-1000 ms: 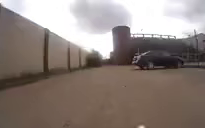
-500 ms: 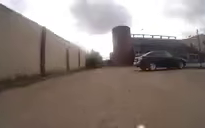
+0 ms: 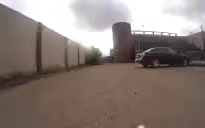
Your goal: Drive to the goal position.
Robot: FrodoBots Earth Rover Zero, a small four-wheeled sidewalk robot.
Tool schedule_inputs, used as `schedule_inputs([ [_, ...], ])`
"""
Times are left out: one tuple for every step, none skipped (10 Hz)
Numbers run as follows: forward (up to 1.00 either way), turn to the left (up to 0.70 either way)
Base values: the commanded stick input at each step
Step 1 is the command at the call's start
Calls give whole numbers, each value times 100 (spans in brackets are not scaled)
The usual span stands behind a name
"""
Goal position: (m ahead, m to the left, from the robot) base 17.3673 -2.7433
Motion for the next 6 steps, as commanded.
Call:
schedule_inputs([
  [70,0],
  [70,0],
  [70,0],
  [70,0],
  [70,0],
  [70,0],
])
